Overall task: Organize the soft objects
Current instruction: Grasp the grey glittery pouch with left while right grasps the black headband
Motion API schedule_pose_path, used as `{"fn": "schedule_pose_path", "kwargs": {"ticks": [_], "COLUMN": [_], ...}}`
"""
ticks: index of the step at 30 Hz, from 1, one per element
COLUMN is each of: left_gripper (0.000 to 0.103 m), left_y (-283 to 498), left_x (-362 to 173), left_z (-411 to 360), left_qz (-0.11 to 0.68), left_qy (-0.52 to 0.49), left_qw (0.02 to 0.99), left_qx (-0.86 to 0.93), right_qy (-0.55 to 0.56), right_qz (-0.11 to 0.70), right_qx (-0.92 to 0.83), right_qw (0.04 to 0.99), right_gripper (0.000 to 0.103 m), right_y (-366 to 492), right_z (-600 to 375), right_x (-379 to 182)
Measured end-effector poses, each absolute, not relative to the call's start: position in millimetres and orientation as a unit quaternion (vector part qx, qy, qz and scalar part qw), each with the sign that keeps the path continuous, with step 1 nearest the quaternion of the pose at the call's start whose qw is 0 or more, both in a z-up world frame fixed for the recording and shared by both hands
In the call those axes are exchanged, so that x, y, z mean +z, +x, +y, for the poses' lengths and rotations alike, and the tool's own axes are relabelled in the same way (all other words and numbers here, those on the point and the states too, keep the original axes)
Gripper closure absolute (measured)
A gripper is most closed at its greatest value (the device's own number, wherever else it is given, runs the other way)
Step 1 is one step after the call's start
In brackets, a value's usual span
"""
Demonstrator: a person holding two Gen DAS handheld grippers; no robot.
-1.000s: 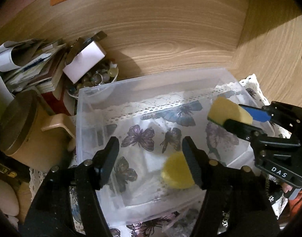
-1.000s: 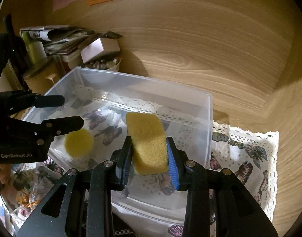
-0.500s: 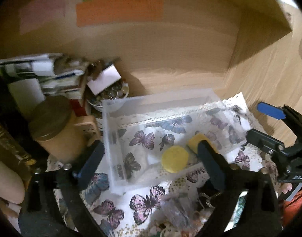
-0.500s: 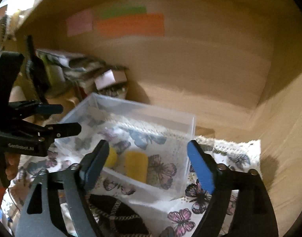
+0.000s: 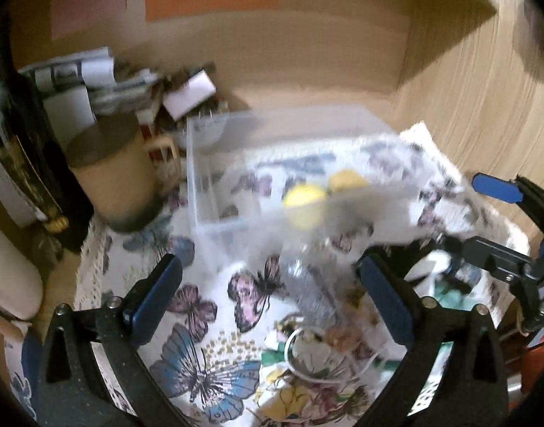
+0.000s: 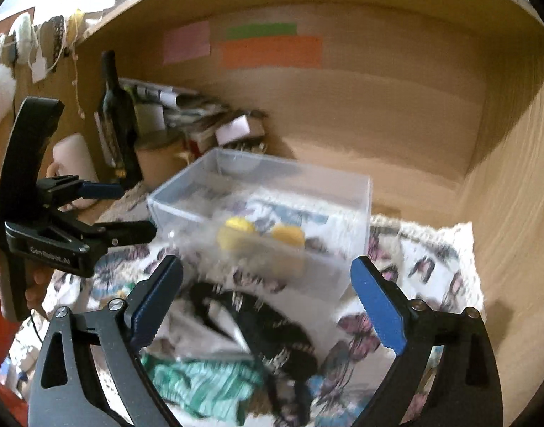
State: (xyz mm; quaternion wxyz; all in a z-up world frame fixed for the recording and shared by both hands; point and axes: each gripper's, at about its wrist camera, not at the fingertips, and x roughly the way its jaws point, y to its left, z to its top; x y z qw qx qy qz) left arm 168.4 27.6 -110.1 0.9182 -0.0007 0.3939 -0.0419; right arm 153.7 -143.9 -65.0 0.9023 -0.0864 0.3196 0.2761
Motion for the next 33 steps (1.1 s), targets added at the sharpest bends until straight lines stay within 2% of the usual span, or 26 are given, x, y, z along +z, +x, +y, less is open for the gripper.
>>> {"fn": "schedule_pose_path", "kwargs": {"ticks": [3, 4, 6, 8, 9, 11, 14, 17, 20, 22, 25, 30, 33], "left_gripper": [0.001, 0.001, 0.004, 0.013, 0.015, 0.016, 0.021, 0.028, 0.043, 0.057, 0.067, 0.077, 0.079], "left_y": [171.8, 173.7, 175.8, 179.0, 180.3, 181.6, 185.0, 189.0, 193.1, 195.1, 194.2, 183.0, 175.9], "left_x": [-125.8, -130.3, -136.7, -142.7, -145.3, -148.5, -152.2, -154.2, -156.1, -158.6, -157.4, -142.3, -128.4], "left_z": [29.4, 31.0, 32.8, 31.2, 28.9, 24.2, 16.0, 9.3, 7.3, 7.5, 6.3, 4.1, 6.2], "left_qz": [0.409, 0.413, 0.42, 0.432, 0.437, 0.44, 0.45, 0.454, 0.462, 0.468, 0.469, 0.448, 0.43], "left_qy": [-0.005, -0.011, -0.023, -0.029, -0.03, -0.029, -0.024, -0.026, -0.041, -0.054, -0.06, -0.054, -0.058], "left_qw": [0.912, 0.91, 0.907, 0.9, 0.897, 0.895, 0.89, 0.886, 0.879, 0.874, 0.872, 0.885, 0.894], "left_qx": [-0.036, -0.034, -0.033, -0.046, -0.053, -0.062, -0.075, -0.088, -0.108, -0.121, -0.126, -0.115, -0.111], "right_qy": [-0.085, -0.085, -0.086, -0.083, -0.081, -0.076, -0.069, -0.066, -0.066, -0.064, -0.058, -0.05, -0.051], "right_qz": [0.339, 0.346, 0.358, 0.374, 0.379, 0.388, 0.39, 0.383, 0.373, 0.367, 0.357, 0.34, 0.324], "right_qx": [0.282, 0.282, 0.282, 0.285, 0.285, 0.288, 0.289, 0.288, 0.282, 0.279, 0.274, 0.266, 0.261], "right_qw": [0.894, 0.891, 0.886, 0.879, 0.877, 0.872, 0.871, 0.875, 0.882, 0.885, 0.891, 0.901, 0.908], "right_gripper": [0.009, 0.013, 0.024, 0.041, 0.045, 0.061, 0.073, 0.08, 0.085, 0.085, 0.087, 0.09, 0.09], "right_y": [149.5, 148.9, 149.2, 151.3, 152.4, 155.0, 156.7, 155.5, 153.7, 153.0, 152.4, 150.1, 147.7], "right_z": [-143.9, -143.6, -142.6, -142.3, -142.5, -143.2, -144.3, -145.0, -147.2, -149.9, -154.5, -161.5, -163.8], "right_x": [-79.7, -85.9, -94.6, -103.3, -106.1, -111.4, -115.2, -114.4, -111.0, -107.4, -101.8, -89.6, -80.8]}}
